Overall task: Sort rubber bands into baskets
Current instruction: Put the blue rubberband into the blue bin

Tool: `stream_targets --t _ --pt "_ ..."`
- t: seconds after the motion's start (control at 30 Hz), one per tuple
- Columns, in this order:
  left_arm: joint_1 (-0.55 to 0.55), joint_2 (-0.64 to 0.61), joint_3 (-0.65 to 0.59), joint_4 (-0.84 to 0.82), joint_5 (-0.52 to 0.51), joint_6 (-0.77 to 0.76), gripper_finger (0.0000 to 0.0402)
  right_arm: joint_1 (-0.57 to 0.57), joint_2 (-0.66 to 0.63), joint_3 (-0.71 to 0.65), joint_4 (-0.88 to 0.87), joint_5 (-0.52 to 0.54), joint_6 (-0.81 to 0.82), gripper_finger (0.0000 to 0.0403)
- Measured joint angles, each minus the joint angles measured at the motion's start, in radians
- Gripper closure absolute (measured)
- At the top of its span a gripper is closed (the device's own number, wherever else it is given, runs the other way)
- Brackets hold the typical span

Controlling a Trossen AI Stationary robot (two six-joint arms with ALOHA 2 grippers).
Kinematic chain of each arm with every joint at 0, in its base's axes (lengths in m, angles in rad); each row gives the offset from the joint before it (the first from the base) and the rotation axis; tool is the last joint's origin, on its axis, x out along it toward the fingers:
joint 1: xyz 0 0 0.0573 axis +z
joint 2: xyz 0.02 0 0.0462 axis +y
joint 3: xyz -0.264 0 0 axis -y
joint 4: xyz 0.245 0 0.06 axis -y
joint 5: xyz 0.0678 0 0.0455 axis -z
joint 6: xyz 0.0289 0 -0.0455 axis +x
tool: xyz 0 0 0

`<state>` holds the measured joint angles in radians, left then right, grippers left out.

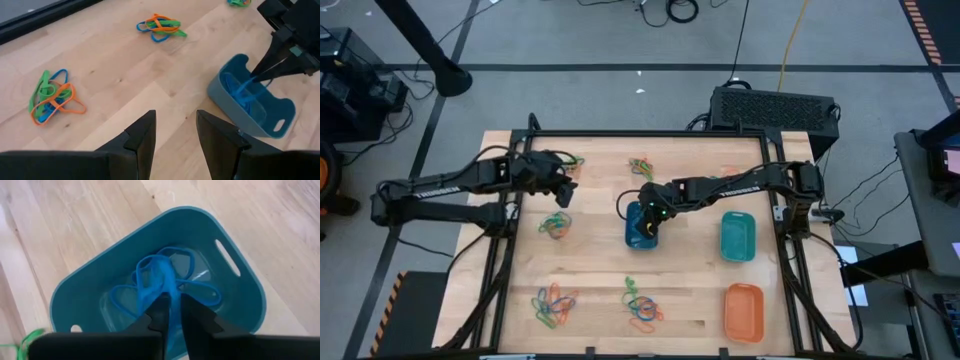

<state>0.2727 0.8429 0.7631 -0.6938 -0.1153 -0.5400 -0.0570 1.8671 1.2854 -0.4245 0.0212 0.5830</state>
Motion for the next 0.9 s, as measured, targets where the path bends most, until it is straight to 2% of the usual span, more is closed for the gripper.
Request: stream_targets --t 0.27,0.47,0.63,0.9 --pt "0.053 0.003 0.000 -0.050 0.033 0.014 0.0254 0.000 -0.006 0.000 -0.010 -0.003 0.000 0.0306" --pt "0.103 0.045 -0.014 -0.090 0.029 0.025 0.0254 -0.003 -0.012 0.000 -0.009 -0.106 0.008 0.0282" --pt "0.152 0.165 -0.018 -0.029 0.066 0.106 0.0254 -0.003 -0.028 0.000 -0.016 -0.157 0.026 0.0281" --pt "0.293 0.398 -0.018 0.109 0.100 0.251 0.0254 -0.022 -0.102 0.000 -0.024 -0.148 0.034 0.0291"
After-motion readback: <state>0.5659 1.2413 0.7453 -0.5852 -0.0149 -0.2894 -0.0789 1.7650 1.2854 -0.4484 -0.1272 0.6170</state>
